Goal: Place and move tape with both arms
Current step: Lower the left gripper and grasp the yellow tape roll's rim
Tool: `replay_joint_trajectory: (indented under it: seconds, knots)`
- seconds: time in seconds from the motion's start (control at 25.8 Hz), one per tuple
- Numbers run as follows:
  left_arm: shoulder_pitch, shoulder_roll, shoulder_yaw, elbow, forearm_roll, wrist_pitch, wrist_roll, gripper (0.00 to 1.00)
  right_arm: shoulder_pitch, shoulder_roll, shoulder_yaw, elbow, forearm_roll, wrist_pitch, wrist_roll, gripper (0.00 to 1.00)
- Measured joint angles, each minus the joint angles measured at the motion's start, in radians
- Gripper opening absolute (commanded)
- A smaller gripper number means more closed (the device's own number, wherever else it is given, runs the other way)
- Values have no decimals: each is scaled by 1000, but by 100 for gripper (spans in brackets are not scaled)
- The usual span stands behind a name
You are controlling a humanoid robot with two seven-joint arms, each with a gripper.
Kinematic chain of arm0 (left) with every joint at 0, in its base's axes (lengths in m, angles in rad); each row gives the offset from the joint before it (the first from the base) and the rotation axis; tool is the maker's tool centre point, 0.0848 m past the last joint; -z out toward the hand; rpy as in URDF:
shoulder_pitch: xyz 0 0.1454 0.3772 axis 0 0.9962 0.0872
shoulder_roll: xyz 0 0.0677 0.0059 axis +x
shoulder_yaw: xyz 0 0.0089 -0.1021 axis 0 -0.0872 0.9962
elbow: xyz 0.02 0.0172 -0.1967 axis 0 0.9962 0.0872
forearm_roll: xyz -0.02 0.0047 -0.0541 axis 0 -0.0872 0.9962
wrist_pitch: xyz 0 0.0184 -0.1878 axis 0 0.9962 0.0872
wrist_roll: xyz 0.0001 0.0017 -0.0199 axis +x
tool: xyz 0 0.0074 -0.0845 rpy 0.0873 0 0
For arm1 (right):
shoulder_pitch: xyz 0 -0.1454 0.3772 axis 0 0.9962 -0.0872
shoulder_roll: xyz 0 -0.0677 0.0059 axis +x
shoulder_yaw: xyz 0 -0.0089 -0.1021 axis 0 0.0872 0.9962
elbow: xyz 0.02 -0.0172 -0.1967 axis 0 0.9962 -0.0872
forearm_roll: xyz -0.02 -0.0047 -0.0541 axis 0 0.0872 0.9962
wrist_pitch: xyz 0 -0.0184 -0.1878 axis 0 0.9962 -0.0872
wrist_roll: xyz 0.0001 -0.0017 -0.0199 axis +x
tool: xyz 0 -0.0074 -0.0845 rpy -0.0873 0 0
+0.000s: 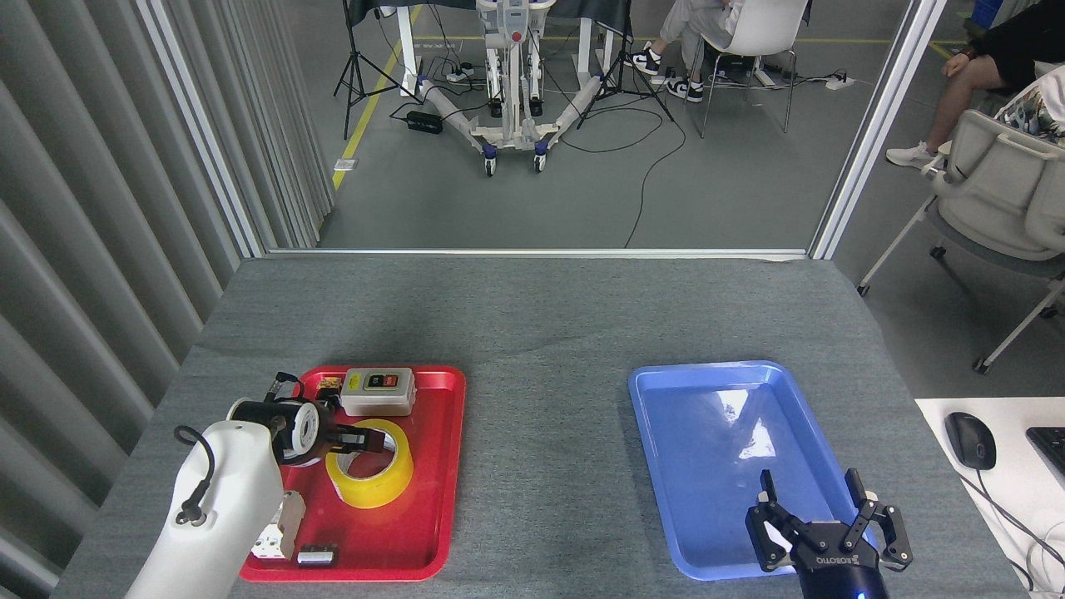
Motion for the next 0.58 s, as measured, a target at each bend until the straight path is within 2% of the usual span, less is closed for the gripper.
replay_joint_trajectory:
  seconds: [0.43,0.58]
  knots:
    - [-51,23,-2,63,-4,0,-66,99,0,6,1,0,1,1,0,100]
    - [-75,19,-3,66,-5,-1,-181,99,1,8,2,1,1,3,-1,100]
